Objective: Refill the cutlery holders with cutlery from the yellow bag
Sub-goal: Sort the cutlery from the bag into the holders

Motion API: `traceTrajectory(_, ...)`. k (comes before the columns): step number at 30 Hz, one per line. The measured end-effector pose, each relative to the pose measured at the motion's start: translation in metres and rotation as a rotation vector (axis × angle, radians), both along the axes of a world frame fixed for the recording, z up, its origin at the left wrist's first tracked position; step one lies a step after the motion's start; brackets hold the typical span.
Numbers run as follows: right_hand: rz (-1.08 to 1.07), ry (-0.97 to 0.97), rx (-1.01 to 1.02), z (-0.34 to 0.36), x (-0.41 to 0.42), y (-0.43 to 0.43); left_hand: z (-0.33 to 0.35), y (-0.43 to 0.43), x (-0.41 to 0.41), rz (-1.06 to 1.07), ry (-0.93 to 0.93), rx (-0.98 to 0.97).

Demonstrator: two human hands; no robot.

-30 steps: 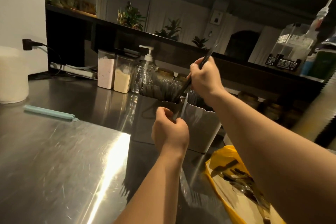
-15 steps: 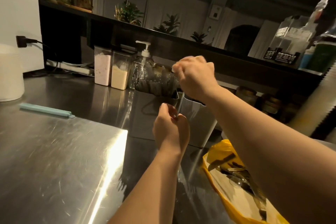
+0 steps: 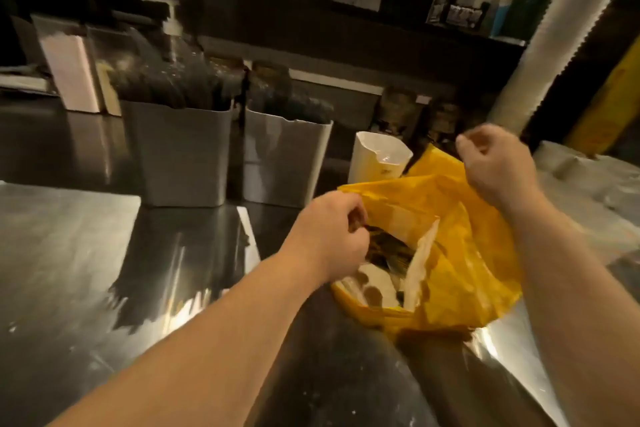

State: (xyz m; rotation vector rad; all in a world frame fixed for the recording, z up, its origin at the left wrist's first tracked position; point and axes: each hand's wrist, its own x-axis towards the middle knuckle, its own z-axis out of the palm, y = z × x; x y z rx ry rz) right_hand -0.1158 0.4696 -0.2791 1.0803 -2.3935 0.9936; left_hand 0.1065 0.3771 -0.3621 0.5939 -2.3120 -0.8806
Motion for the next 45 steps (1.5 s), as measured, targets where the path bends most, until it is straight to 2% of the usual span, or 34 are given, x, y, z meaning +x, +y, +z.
traceTrajectory(3, -0.199, -0.139, 0.22, -0.042, -0.029, 0.013, -0.014, 0.012, -0.017, -0.001, -0.262, 0.079)
traceTrajectory(6, -0.213, -0.192, 0.497, -0.062, -0.037, 0.012, -0.014, 0.013, -0.03, 0.006, -0.424, 0.112)
traceTrajectory(9, -0.136, -0.23, 0.451, -0.067, -0.038, 0.006, -0.011, 0.006, -0.037, -0.015, -0.542, 0.146)
traceTrajectory(12, -0.118, -0.215, 0.382, -0.071, -0.039, 0.004, -0.011, -0.002, -0.049, -0.02, -0.691, 0.069)
traceTrajectory(17, -0.115, -0.066, -0.018, -0.067, -0.037, 0.006, 0.0, -0.009, -0.072, -0.032, -0.703, 0.082)
traceTrajectory(22, -0.04, -0.054, -0.111, -0.069, -0.039, 0.013, 0.004, -0.004, -0.081, -0.109, -0.687, 0.081)
traceTrajectory(25, 0.007, 0.028, -0.285, -0.066, -0.035, 0.017, -0.002, 0.002, -0.078, -0.151, -0.675, 0.053)
traceTrajectory(27, 0.066, 0.098, -0.419, -0.064, -0.029, 0.019, -0.006, 0.006, -0.075, -0.145, -0.68, 0.006)
traceTrajectory(30, 0.116, 0.087, -0.475, -0.064, -0.024, 0.02, -0.01, 0.012, -0.076, -0.088, -0.712, -0.089)
traceTrajectory(34, 0.188, 0.132, -0.57, -0.061, -0.019, 0.028, -0.018, 0.02, -0.073, -0.041, -0.729, -0.056)
traceTrajectory(36, 0.189, 0.134, -0.551, -0.061, -0.021, 0.026, -0.018, 0.021, -0.072, -0.047, -0.745, -0.078)
traceTrajectory(39, 0.131, 0.029, -0.39, -0.069, -0.031, 0.018, -0.017, 0.021, -0.075, -0.082, -0.773, -0.176)
traceTrajectory(43, 0.108, 0.058, -0.372, -0.069, -0.032, 0.016, -0.018, 0.02, -0.082, -0.082, -0.743, -0.155)
traceTrajectory(45, 0.085, -0.02, -0.226, -0.07, -0.036, 0.012, -0.019, 0.021, -0.086, -0.101, -0.746, -0.205)
